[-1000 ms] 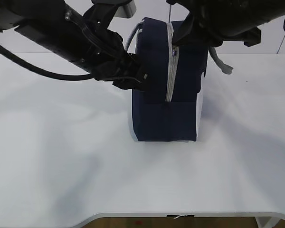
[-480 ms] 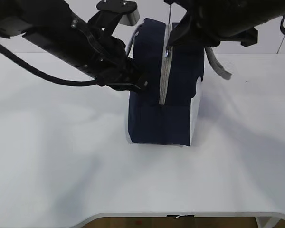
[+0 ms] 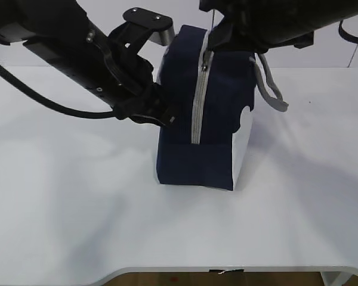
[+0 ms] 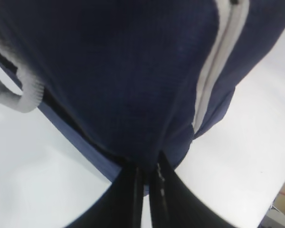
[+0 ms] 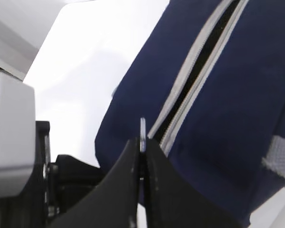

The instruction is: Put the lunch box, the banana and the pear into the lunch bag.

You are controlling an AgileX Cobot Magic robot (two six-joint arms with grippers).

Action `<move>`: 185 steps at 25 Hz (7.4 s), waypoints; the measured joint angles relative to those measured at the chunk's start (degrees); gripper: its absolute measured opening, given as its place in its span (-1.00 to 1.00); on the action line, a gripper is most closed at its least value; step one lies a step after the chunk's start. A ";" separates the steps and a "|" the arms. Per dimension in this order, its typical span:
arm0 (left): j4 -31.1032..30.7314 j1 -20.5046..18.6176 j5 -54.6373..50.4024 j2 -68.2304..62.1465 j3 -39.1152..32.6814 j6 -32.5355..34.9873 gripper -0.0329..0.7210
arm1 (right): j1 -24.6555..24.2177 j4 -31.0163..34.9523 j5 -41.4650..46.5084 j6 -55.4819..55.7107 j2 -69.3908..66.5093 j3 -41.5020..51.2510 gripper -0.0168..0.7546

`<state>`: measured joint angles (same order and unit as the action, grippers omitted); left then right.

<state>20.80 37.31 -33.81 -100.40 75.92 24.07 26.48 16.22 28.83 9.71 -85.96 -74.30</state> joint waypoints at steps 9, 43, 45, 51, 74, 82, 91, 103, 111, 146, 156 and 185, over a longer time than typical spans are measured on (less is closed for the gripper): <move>-1.70 0.00 -1.90 0.00 0.00 0.00 -0.93 | 0.00 -4.05 -4.10 -2.15 -2.47 -0.82 -0.94; -7.98 0.00 -12.16 4.10 0.00 0.00 -0.93 | -3.18 -24.08 -4.30 -2.25 -17.08 -18.66 -0.94; -7.98 0.00 -12.49 4.10 0.00 -0.10 -0.93 | -3.43 -24.98 -4.35 -2.25 -18.70 -20.13 -0.94; -8.20 0.00 -13.58 4.10 0.00 -0.10 -0.93 | -3.66 -27.17 -4.58 -2.25 -23.94 -23.69 -0.94; -8.92 0.00 -16.63 6.48 0.00 -3.28 -0.80 | -7.89 -15.36 6.78 -2.15 -31.05 -34.70 -0.94; -10.31 0.00 -19.09 6.95 3.80 -8.82 -0.03 | -7.89 -13.97 9.56 -2.04 -31.05 -35.76 -0.94; -12.28 -0.13 -18.71 7.18 11.79 -12.70 0.29 | -7.89 -12.26 10.16 -2.04 -31.05 -35.76 -0.94; -3.72 -7.17 -15.20 1.62 17.97 -13.27 0.29 | -7.89 -11.35 11.50 -2.04 -31.05 -35.89 -0.94; 0.88 -7.20 -15.20 -1.88 18.21 -12.55 0.22 | -7.89 -11.26 11.74 -2.04 -31.05 -35.89 -0.94; -5.65 -7.20 -20.19 -4.03 18.67 -3.87 -0.91 | -8.50 -11.91 9.36 -2.50 -38.19 -36.02 -0.94; -7.97 -7.20 -20.19 -2.82 18.57 -3.67 -0.91 | -9.18 -8.18 11.57 -2.50 -40.91 -36.51 -0.94; -9.90 -7.20 -21.01 -3.07 18.47 -3.90 -0.78 | -10.42 -10.00 22.41 -2.61 -43.14 -46.87 0.06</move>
<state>10.90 30.11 -54.82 -103.47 94.39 20.17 16.06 6.21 51.24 7.10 -129.10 -121.16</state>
